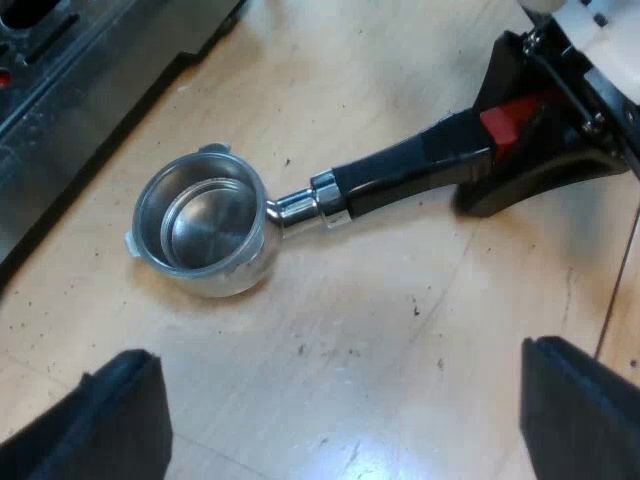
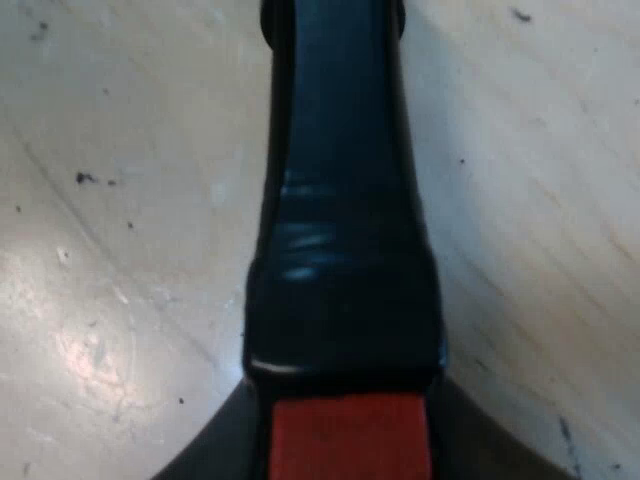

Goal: Grind coffee beans and then tamp

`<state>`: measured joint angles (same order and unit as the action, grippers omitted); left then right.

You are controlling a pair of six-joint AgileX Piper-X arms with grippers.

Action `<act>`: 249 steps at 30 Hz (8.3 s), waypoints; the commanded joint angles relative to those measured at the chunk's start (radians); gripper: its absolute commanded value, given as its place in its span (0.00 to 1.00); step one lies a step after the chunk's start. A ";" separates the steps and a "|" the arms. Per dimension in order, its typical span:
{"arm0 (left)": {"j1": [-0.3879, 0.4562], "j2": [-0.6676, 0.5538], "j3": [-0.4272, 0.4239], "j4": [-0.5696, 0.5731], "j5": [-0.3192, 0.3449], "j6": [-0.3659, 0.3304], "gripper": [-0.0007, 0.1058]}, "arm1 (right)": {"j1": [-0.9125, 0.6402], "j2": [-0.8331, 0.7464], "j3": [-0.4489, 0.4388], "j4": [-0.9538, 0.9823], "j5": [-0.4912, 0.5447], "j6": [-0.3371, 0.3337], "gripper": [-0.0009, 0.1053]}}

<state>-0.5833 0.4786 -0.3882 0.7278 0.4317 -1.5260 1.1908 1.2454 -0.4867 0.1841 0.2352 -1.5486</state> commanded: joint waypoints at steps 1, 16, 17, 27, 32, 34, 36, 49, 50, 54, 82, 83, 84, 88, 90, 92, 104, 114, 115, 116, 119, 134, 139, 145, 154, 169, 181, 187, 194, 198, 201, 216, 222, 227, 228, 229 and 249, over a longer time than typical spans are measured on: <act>-0.007 0.027 -0.001 -0.034 -0.012 0.008 0.69 | -0.002 0.012 -0.008 -0.038 0.026 0.001 0.01; -0.007 0.099 -0.001 -0.059 -0.009 0.008 0.69 | -0.002 0.031 -0.008 0.040 0.029 0.069 0.08; -0.007 0.099 -0.001 -0.059 -0.009 0.008 0.69 | -0.002 0.031 -0.008 0.060 0.018 0.073 0.15; -0.007 0.099 -0.001 -0.059 -0.009 0.008 0.69 | -0.002 0.031 -0.008 0.167 -0.017 0.072 0.55; -0.007 0.099 -0.001 -0.052 -0.009 -0.001 0.69 | -0.002 0.031 -0.045 0.319 -0.017 0.110 0.55; -0.007 0.099 -0.006 -0.040 -0.009 -0.012 0.69 | -0.002 0.029 -0.059 0.361 -0.017 0.110 0.55; -0.007 0.099 -0.017 -0.029 -0.009 -0.014 0.69 | -0.002 0.024 -0.075 0.410 -0.011 0.110 0.55; -0.007 0.014 -0.158 0.214 -0.194 -0.019 0.69 | -0.002 -0.201 -0.163 0.648 0.084 0.110 0.55; -0.007 0.002 -0.158 0.227 -0.196 -0.019 0.69 | -0.002 -0.230 -0.170 0.649 0.083 0.110 0.55; -0.007 -0.054 -0.157 0.288 -0.196 -0.023 0.69 | -0.001 -0.327 -0.209 0.649 0.083 0.099 0.55; -0.007 -0.170 -0.277 0.419 -0.385 -0.247 0.69 | 0.002 -0.340 -0.219 0.046 -0.083 -0.296 0.62; -0.007 -0.170 -0.277 0.415 -0.386 -0.250 0.69 | 0.002 -0.317 -0.219 0.022 -0.083 -0.296 0.62; -0.007 -0.170 -0.277 0.414 -0.387 -0.250 0.69 | 0.002 -0.300 -0.219 -0.001 -0.083 -0.296 0.62; -0.007 -0.164 -0.277 0.411 -0.403 -0.272 0.69 | 0.031 -0.232 -0.219 -0.083 -0.085 -0.304 0.62; -0.007 -0.155 -0.277 0.411 -0.418 -0.289 0.69 | 0.048 -0.209 -0.219 -0.092 -0.094 -0.304 0.62; -0.007 -0.139 -0.277 0.411 -0.432 -0.305 0.69 | 0.087 -0.179 -0.219 -0.098 -0.098 -0.304 0.62; -0.004 -0.047 -0.277 0.341 -0.461 -0.342 0.69 | 0.175 -0.133 -0.219 -0.107 0.129 -0.266 0.69; 0.249 0.066 -0.277 0.327 -0.421 -0.265 0.69 | 0.173 -0.127 -0.217 -0.126 0.156 -0.204 0.69; 0.298 0.080 -0.277 0.328 -0.402 -0.220 0.69 | 0.168 -0.127 -0.217 -0.128 0.160 -0.197 0.69; 0.336 0.093 -0.277 0.328 -0.396 -0.193 0.69 | 0.161 -0.127 -0.217 -0.129 0.158 -0.194 0.69; 0.360 0.123 -0.277 0.312 -0.379 -0.185 0.69 | 0.146 -0.127 -0.217 -0.131 0.158 -0.178 0.69; 0.345 0.395 -0.277 0.188 -0.374 -0.150 0.69 | 0.129 -0.127 -0.217 -0.158 0.150 -0.112 0.69; 0.345 0.504 -0.277 0.162 -0.374 -0.148 0.69 | 0.129 -0.127 -0.217 -0.158 0.150 -0.106 0.69; 0.345 0.629 -0.277 0.126 -0.399 -0.125 0.69 | 0.129 -0.127 -0.217 -0.158 0.150 -0.104 0.69; 0.345 0.773 -0.277 0.058 -0.389 -0.127 0.69 | 0.129 -0.127 -0.217 -0.158 0.150 -0.101 0.69; 0.345 0.859 -0.277 0.023 -0.337 -0.168 0.56 | 0.129 -0.127 -0.217 -0.150 0.150 -0.085 0.69; 0.345 0.833 -0.277 0.084 -0.384 -0.163 0.01 | 0.129 -0.127 -0.217 -0.150 0.150 -0.085 0.69; 0.345 0.673 -0.277 0.102 -0.384 -0.131 0.01 | 0.129 -0.127 -0.217 -0.150 0.142 -0.085 0.69; 0.345 0.434 -0.277 0.132 -0.365 -0.145 0.01 | 0.129 -0.127 -0.217 -0.143 0.150 -0.085 0.69; 0.345 0.351 -0.277 0.146 -0.292 -0.145 0.01 | 0.129 -0.143 -0.217 -0.143 0.157 -0.085 0.69; 0.345 0.249 -0.277 0.208 -0.247 -0.148 0.01 | 0.129 -0.173 -0.217 -0.140 0.214 -0.085 0.69; 0.116 0.140 -0.277 0.248 -0.247 -0.152 0.01 | 0.057 -0.360 -0.032 -0.127 0.281 -0.055 0.69; 0.053 0.140 -0.277 0.248 -0.247 -0.152 0.01 | 0.057 -0.372 0.083 -0.136 0.151 -0.064 0.69; 0.040 0.140 -0.277 0.248 -0.244 -0.152 0.01 | 0.057 -0.372 0.166 -0.209 0.149 -0.064 0.69; 0.040 0.140 -0.277 0.248 -0.244 -0.152 0.01 | 0.057 -0.372 0.173 -0.212 0.149 -0.064 0.69; 0.040 0.140 -0.277 0.248 -0.238 -0.152 0.01 | 0.057 -0.372 0.186 -0.224 0.149 -0.064 0.69; -0.070 0.306 -0.278 0.162 -0.225 -0.106 0.01 | 0.057 -0.354 0.200 -0.241 0.147 -0.086 0.69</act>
<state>-0.6382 0.7785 -0.6595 0.9087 0.2109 -1.6384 1.2490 0.8896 -0.2850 -0.0494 0.3872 -1.6359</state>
